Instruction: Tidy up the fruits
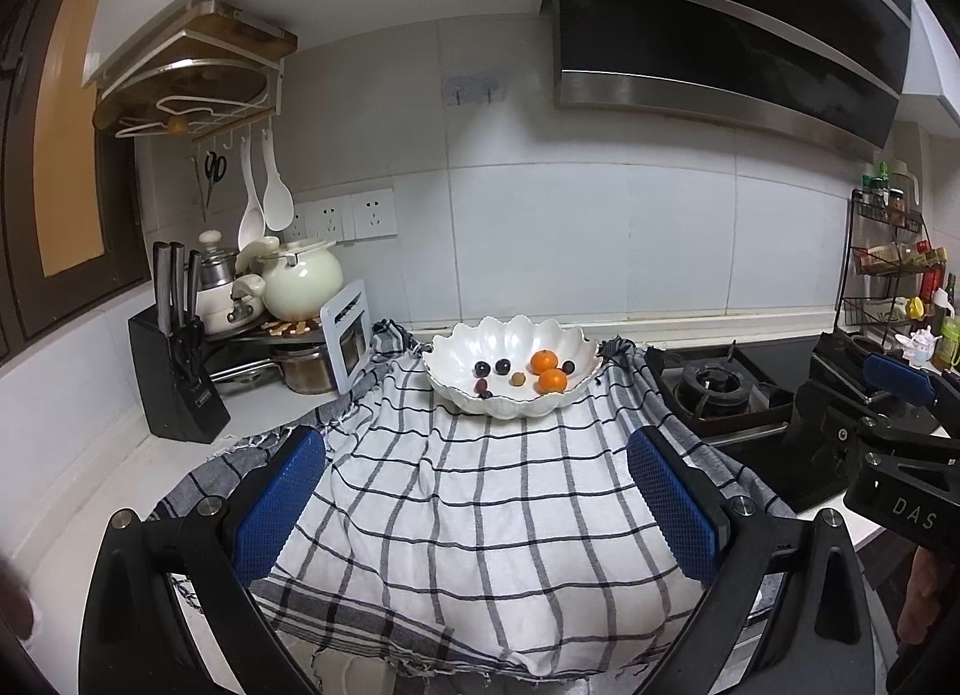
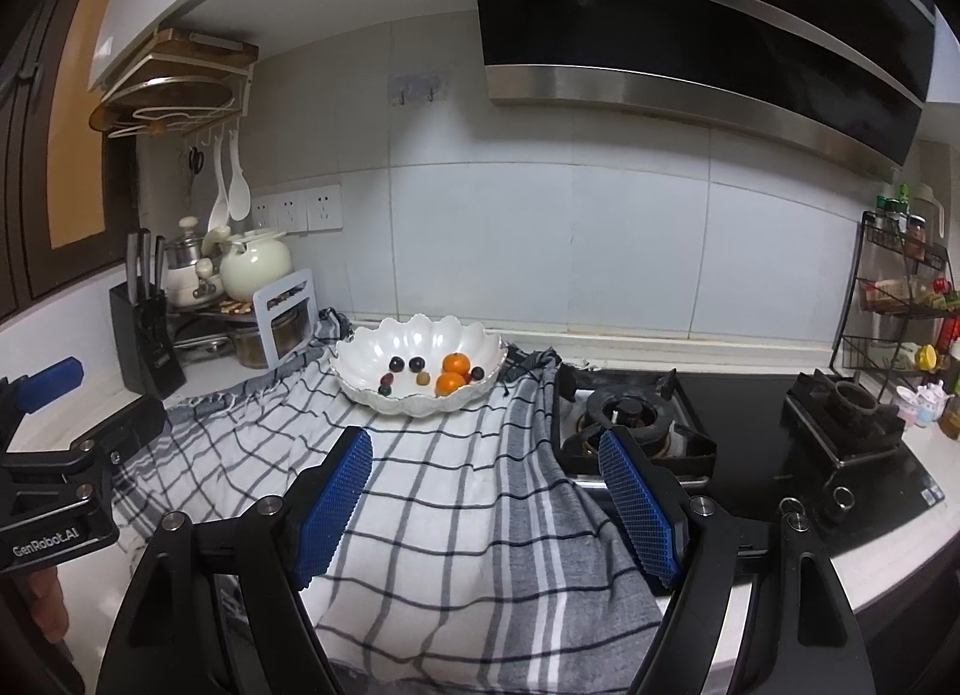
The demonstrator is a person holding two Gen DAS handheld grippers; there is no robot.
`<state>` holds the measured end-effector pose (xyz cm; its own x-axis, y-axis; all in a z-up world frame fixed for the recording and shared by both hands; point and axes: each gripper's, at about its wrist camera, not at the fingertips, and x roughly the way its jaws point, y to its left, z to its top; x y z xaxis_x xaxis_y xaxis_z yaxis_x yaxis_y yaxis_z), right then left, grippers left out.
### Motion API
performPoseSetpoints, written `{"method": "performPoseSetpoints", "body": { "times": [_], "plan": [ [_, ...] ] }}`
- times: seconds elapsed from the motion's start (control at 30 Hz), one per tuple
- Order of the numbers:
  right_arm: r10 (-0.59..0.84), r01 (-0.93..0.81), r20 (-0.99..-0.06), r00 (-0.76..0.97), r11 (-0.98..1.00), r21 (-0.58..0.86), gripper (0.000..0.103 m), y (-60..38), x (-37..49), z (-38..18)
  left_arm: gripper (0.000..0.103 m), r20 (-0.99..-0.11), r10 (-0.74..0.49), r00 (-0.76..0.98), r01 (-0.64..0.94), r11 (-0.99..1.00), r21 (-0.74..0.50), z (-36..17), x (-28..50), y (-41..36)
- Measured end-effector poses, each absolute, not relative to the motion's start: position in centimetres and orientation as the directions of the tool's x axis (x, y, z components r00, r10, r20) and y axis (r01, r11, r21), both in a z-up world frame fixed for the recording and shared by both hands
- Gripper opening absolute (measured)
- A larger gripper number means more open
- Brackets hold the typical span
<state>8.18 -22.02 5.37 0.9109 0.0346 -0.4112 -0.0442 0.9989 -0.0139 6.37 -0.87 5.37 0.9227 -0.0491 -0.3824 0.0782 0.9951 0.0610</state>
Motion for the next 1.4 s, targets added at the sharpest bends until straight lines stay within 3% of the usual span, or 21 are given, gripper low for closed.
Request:
{"method": "performPoseSetpoints", "body": {
  "times": [1.4],
  "plan": [
    [0.032,-0.041,-0.402,0.915,0.999,-0.015,0.079,-22.8,6.7,5.6,0.103,-0.354,-0.066,0.933,0.091,0.994,0.055,6.4,4.6,-1.3]
  ]
}}
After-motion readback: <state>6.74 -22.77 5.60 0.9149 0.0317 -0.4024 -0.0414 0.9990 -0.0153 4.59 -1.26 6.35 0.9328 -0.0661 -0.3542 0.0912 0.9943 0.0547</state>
